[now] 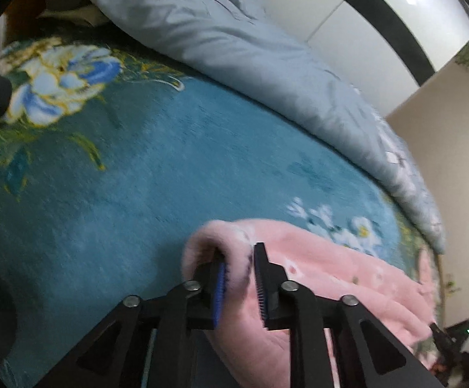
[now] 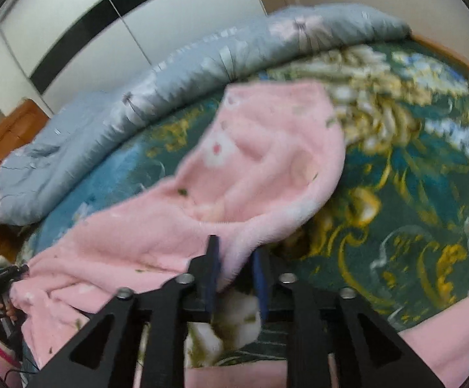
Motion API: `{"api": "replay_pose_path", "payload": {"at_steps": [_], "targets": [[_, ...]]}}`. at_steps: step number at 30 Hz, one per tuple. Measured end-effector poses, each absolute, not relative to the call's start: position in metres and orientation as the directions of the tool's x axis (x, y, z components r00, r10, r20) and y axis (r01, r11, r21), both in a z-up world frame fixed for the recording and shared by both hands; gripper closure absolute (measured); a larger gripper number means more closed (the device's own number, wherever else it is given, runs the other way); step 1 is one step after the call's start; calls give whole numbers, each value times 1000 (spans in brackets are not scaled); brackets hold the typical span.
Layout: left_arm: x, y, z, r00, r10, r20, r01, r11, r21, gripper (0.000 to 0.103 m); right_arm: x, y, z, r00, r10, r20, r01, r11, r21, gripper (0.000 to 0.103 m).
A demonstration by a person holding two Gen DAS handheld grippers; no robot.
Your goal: Fold clothes
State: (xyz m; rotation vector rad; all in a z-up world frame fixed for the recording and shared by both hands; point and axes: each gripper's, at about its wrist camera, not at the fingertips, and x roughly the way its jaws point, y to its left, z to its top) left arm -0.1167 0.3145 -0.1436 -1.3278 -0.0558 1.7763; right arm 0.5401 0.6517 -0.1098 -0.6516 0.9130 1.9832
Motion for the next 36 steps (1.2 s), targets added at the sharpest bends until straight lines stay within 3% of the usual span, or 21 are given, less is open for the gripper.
{"api": "replay_pose_path", "payload": {"at_steps": [3,9,14,15,17,18,22,25,30,36], "targets": [[-109,296,-137,-17,677,-735,-611,-589,-528,48,562,671,-97,-500,544,-674,-866,-329,376,56],[-95,258,-132,-5,723,-691,-567,-571,-593,47,584,735,-133,-436,558,-706,-875,-79,478,56],[-80,239,-137,8,715,-699,-572,-570,-590,45,560,759,-146,-409,554,-725,-890,-68,450,56],[-78,237,-137,10,714,-700,-573,-570,-589,45,555,762,-147,-396,549,-736,-898,-64,435,58],[-76,233,-139,13,717,-697,-570,-568,-594,45,549,764,-146,-375,550,-746,-909,-62,412,91],[-75,231,-139,10,718,-696,-569,-568,-595,45,548,763,-143,-372,558,-741,-913,-76,401,97],[-68,227,-135,-4,724,-690,-576,-565,-590,45,563,753,-115,-336,664,-668,-930,-122,346,97],[-61,221,-128,-10,736,-677,-595,-548,-587,45,607,745,-98,-249,750,-612,-935,-20,355,97],[-50,213,-126,10,743,-669,-603,-529,-597,45,648,741,-128,-207,686,-697,-922,101,373,97],[-33,199,-126,5,727,-686,-610,-542,-578,45,657,720,-125,-250,702,-667,-882,120,456,91]]}}
